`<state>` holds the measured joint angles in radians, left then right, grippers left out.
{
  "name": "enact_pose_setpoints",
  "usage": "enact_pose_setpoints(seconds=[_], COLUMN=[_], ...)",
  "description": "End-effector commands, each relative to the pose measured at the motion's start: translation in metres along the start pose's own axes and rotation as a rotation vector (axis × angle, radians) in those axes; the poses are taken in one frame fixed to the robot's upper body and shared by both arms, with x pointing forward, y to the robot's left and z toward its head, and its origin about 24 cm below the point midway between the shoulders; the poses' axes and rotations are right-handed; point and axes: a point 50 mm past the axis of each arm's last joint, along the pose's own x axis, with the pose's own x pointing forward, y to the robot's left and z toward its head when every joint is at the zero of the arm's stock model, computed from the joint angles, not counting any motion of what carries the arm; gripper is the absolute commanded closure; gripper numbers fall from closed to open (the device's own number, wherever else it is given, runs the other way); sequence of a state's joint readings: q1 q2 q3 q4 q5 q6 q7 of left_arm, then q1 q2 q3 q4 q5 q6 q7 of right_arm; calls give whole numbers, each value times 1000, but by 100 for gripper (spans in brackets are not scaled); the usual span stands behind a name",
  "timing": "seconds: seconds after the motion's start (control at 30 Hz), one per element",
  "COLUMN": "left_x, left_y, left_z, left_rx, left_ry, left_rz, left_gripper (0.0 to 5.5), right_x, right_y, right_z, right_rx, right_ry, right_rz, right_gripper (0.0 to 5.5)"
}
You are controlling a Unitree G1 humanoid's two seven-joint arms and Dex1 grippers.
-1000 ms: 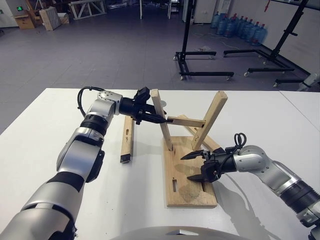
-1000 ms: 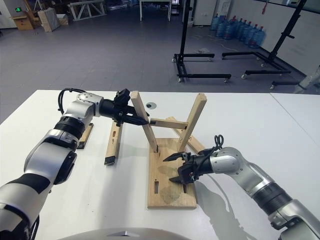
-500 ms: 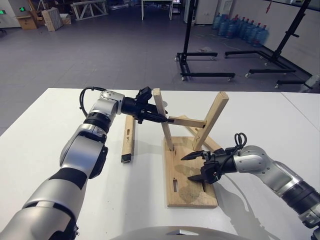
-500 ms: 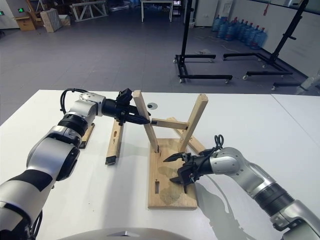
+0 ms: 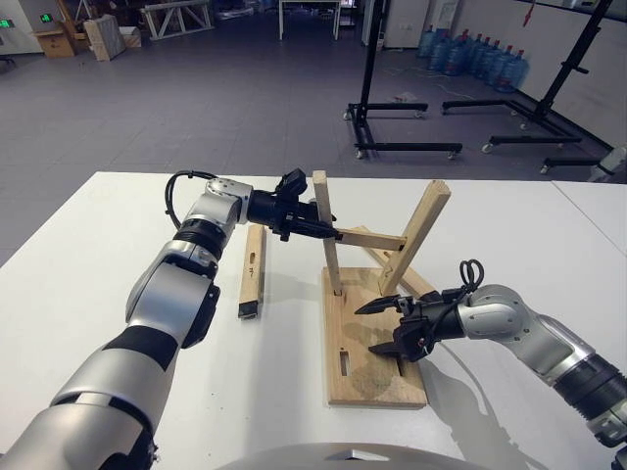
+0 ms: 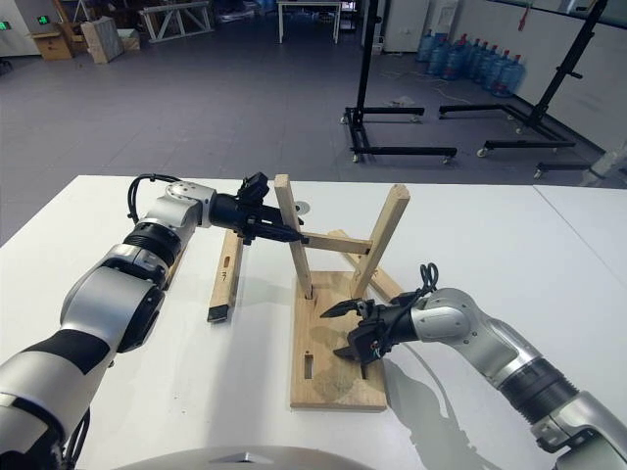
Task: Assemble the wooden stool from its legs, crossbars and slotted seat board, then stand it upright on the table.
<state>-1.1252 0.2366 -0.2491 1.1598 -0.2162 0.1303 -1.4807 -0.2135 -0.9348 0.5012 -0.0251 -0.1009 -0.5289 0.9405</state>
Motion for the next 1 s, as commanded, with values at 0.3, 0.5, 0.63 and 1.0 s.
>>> enact_pose_setpoints(seconds=[0.3, 0.5, 0.63, 1.0], left_x=[19, 18, 17, 22], left_y=[-15, -17, -17, -17], left_z=[-97, -102, -102, -96], left_rx=[-204, -203, -205, -184], left_ry=[311, 329, 331, 341], left_rz=[40, 30, 29, 2], left_gripper=[347, 347, 347, 347], right_x=[20, -55, -83, 50], right_y=[-61, -146, -169, -54], right_z=[27, 72, 79, -13], right_rx=[190, 105, 73, -41], right_ry=[-176, -376, -399, 530], right_rz=[-163, -589, -830, -493], right_gripper=[199, 199, 199, 199])
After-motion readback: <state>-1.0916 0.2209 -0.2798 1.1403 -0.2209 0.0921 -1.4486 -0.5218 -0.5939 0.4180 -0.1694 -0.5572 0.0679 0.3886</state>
